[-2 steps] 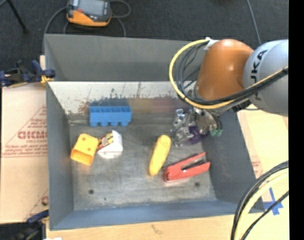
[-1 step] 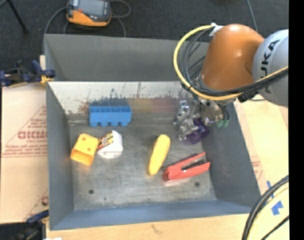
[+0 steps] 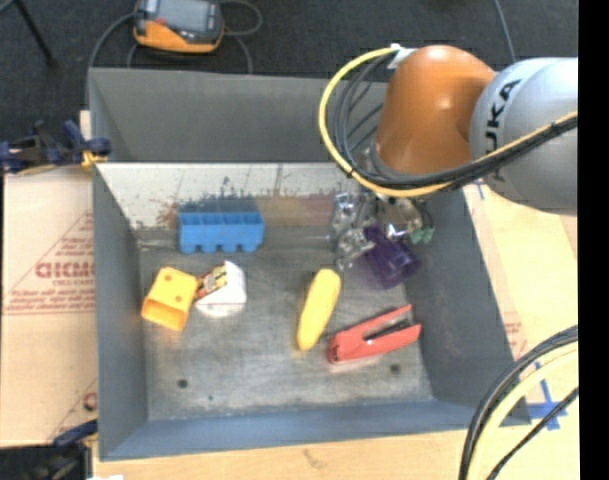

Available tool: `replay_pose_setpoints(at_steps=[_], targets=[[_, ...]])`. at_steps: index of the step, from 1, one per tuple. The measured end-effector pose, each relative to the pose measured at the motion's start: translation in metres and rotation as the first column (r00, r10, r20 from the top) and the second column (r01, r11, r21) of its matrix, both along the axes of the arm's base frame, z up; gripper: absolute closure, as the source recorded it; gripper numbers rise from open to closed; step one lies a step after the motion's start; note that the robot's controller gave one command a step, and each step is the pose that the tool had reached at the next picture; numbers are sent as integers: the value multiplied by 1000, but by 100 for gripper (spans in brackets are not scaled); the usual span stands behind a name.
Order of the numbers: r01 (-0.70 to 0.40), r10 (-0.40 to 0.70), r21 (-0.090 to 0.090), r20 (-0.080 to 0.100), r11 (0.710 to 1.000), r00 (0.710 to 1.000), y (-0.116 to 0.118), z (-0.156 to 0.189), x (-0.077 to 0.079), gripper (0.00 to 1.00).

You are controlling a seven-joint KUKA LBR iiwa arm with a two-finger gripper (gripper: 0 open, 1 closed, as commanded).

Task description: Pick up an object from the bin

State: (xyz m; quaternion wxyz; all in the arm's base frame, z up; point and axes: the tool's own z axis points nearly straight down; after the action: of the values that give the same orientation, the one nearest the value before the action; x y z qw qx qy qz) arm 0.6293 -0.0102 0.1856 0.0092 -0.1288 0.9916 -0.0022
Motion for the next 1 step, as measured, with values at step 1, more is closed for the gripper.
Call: replay_pose_setpoints(at_steps=[1], targets=[[-22,22,1,-5,1000,1000,3,-17,2,100]])
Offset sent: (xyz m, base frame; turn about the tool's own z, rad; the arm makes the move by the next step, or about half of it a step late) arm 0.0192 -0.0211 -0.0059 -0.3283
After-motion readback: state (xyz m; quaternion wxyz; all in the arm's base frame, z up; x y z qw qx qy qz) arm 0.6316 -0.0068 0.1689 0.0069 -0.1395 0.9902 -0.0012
